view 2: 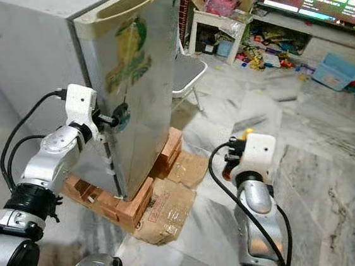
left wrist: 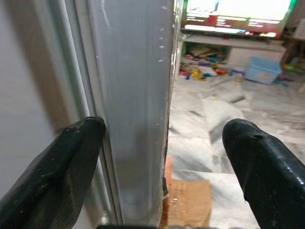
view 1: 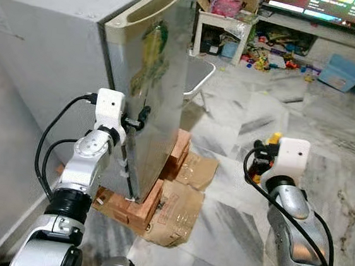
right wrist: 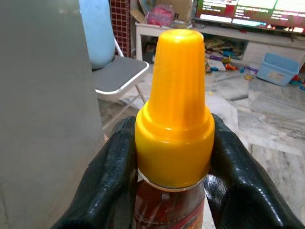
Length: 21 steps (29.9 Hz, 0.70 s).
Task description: Restocking fridge
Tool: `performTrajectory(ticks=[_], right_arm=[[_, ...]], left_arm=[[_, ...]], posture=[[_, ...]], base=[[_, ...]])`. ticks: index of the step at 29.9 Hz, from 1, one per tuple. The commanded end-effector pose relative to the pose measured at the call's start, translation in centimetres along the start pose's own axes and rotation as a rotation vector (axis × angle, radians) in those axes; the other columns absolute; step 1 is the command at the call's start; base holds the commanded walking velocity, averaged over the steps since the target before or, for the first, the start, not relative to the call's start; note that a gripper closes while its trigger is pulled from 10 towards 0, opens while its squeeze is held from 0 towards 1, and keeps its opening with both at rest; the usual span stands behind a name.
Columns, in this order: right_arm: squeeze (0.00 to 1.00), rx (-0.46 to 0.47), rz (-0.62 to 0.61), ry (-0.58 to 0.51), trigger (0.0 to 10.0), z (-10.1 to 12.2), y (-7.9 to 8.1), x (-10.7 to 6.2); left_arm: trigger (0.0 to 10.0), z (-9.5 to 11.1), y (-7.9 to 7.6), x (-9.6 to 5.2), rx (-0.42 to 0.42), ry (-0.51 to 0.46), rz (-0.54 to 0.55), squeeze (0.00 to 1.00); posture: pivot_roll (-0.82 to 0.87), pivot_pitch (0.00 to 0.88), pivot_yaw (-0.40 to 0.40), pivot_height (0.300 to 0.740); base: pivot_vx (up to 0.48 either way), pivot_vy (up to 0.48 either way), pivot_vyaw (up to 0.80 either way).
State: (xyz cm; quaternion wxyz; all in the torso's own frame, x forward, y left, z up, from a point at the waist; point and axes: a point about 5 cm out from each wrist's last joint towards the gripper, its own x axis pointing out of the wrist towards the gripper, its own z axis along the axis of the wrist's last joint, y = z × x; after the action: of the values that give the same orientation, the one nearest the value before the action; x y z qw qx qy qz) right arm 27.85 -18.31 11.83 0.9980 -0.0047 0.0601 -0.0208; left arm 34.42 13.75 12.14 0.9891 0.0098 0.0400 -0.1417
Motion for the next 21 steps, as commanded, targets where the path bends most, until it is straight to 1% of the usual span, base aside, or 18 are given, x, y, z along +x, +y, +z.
performTrajectory(ticks=[1,4,5,7,8,9,10,11,12,13,14,15,16,17,18,19,21], right_arm=[[0.0,0.012,0.017,-0.049,10.0,1.4,0.3,0.0],[0.0,0.015,0.03,-0.039,10.0,1.4,0.3,-0.2],[0.0,-0.006,0.019,-0.035,10.0,1.4,0.2,-0.3],[0.0,-0.036,-0.017,-0.03,10.0,1.2,-0.4,-0.6],[0.0,-0.05,-0.045,-0.023,10.0,1.0,-0.9,-0.9],[0.0,-0.053,-0.083,-0.01,10.0,0.7,-1.5,-1.3],[0.0,-0.053,-0.083,-0.01,10.0,0.7,-1.5,-1.3],[0.0,-0.049,-0.097,0.0,10.0,0.5,-1.8,-1.5],[0.0,-0.048,-0.101,0.005,10.0,0.4,-1.9,-1.6],[0.0,-0.048,-0.117,0.009,10.0,0.3,-2.1,-1.9],[0.0,-0.049,-0.12,0.009,10.0,0.3,-2.1,-1.9],[0.0,-0.051,-0.125,0.005,10.0,0.4,-2.1,-1.9],[0.0,-0.053,-0.127,0.002,10.0,0.4,-2.1,-1.9],[0.0,-0.051,-0.134,-0.004,10.0,0.6,-2.1,-1.9],[0.0,-0.055,-0.143,-0.012,10.0,0.8,-2.0,-1.9],[0.0,-0.058,-0.146,-0.015,10.0,0.9,-2.0,-1.9],[0.0,-0.068,-0.165,-0.016,10.0,1.0,-2.3,-1.9]], left_arm=[[10.0,2.3,-0.7,0.7,0.017,-0.09,-0.054,0.0],[10.0,2.4,-2.0,0.9,-0.011,-0.097,-0.157,0.0],[10.0,2.5,-3.2,0.9,-0.03,-0.092,-0.244,0.0],[10.0,2.9,-5.4,0.5,-0.056,-0.093,-0.378,0.0],[10.0,3.3,-7.0,0.1,-0.058,-0.099,-0.468,0.0],[10.0,3.7,-9.5,-0.6,-0.044,-0.109,-0.6,0.0],[10.0,3.7,-9.5,-0.6,-0.044,-0.109,-0.6,0.0],[10.0,3.8,-11.0,-1.1,-0.034,-0.114,-0.67,0.0],[10.0,3.8,-11.6,-1.3,-0.031,-0.116,-0.699,0.0],[10.0,3.9,-13.1,-1.8,-0.047,-0.122,-0.755,0.0],[10.0,3.9,-13.5,-1.9,-0.059,-0.121,-0.767,0.0],[10.0,3.6,-13.7,-2.0,-0.054,-0.116,-0.766,0.0],[10.0,3.4,-13.8,-2.0,-0.048,-0.111,-0.764,0.0],[10.0,3.0,-13.6,-1.9,-0.032,-0.104,-0.739,0.0],[10.0,2.6,-13.1,-1.8,-0.02,-0.09,-0.694,0.0],[10.0,2.4,-12.8,-1.8,-0.02,-0.086,-0.675,0.0],[10.0,1.9,-11.1,-1.6,-0.009,-0.082,-0.581,0.0]], posture=[[0.0,0.008,-0.024,0.74],[0.01,0.008,-0.031,0.74],[0.01,0.008,-0.033,0.74],[0.01,0.007,-0.039,0.74],[0.01,0.007,-0.04,0.74],[0.01,0.006,-0.04,0.74],[0.01,0.006,-0.04,0.74],[0.01,0.006,-0.038,0.74],[0.0,0.005,-0.037,0.74],[0.0,0.005,-0.032,0.74],[0.0,0.004,-0.031,0.74],[0.0,0.003,-0.027,0.74],[0.0,0.003,-0.027,0.74],[0.0,0.003,-0.026,0.74],[0.0,0.001,-0.024,0.74],[0.0,0.001,-0.024,0.74],[0.0,0.0,-0.025,0.74]], base=[[0.0,0.0,0.0],[0.0,0.0,0.0],[0.0,0.0,0.0],[0.0,0.0,0.0],[0.0,0.0,0.0],[0.0,0.0,0.0],[0.0,0.0,0.0],[0.0,0.0,0.0],[0.0,0.0,0.0],[0.0,0.0,0.0],[0.0,0.0,0.0],[0.0,0.0,0.0],[0.0,0.0,0.0],[0.0,0.0,0.0],[0.0,0.0,0.0],[0.0,0.0,0.0],[0.0,0.0,0.0]])
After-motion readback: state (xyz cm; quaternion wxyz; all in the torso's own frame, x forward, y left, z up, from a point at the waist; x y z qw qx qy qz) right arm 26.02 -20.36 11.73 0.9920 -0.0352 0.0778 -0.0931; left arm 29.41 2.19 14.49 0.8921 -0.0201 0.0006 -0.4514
